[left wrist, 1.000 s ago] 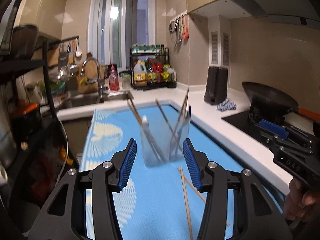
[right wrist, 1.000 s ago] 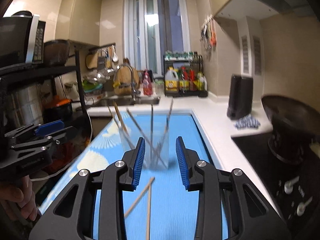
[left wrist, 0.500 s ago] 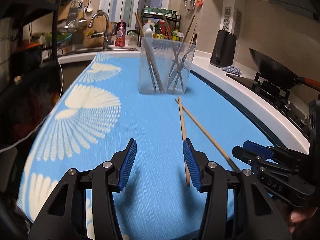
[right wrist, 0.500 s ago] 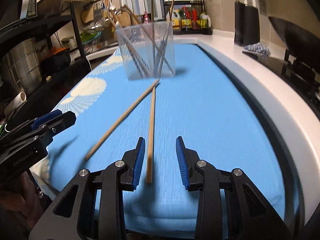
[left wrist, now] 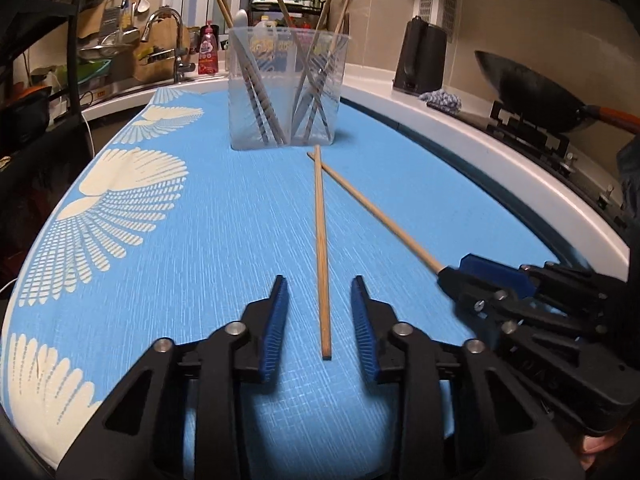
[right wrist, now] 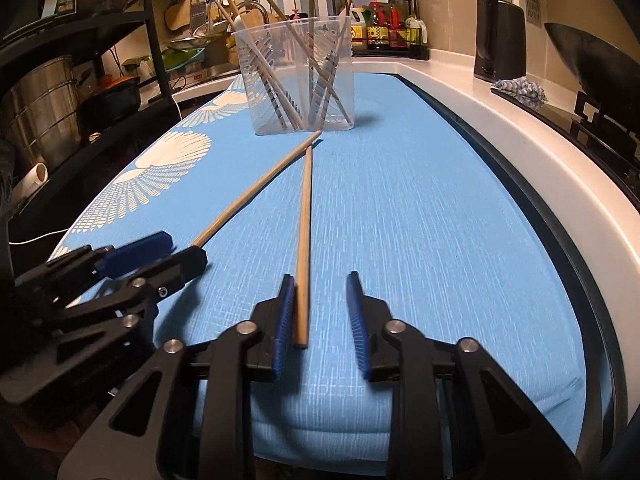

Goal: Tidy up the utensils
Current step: 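Close the left tool on one chopstick while the right tool grasps another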

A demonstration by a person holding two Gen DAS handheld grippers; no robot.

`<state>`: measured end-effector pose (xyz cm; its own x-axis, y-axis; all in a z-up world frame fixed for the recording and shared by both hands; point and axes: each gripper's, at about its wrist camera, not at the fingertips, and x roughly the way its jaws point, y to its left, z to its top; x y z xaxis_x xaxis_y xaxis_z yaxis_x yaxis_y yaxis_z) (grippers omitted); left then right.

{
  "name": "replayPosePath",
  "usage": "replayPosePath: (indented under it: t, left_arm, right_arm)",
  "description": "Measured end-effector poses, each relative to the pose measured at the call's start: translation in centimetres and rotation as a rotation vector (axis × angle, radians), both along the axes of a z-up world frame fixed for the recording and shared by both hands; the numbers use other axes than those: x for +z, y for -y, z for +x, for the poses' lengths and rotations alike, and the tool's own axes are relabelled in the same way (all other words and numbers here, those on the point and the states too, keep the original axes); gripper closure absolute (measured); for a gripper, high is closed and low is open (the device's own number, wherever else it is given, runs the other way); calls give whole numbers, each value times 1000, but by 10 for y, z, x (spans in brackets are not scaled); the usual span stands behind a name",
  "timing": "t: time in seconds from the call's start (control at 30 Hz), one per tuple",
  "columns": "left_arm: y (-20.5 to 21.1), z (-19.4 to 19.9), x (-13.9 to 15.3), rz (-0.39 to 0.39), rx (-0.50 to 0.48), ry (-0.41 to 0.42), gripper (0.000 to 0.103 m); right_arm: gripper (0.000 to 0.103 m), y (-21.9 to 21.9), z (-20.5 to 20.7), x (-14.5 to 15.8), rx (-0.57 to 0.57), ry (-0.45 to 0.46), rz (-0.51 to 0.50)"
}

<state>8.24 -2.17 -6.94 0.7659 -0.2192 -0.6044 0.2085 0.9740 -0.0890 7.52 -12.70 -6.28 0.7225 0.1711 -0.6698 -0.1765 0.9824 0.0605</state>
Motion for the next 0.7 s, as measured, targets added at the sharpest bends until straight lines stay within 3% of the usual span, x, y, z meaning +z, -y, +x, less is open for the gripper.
replayPosePath:
  t: [0.1, 0.43, 0.7]
  left_arm:
    - [-4, 0, 0, 9, 6, 2, 97]
    - [-34, -18, 0, 38, 130, 47, 97]
    - [-56, -18, -6, 8, 206, 64, 97]
  right_arm:
    - [95, 3, 2, 0, -8, 0, 2]
    - [96, 7, 5, -1, -65, 18, -20]
    - [94, 13, 9, -1, -101, 17, -9]
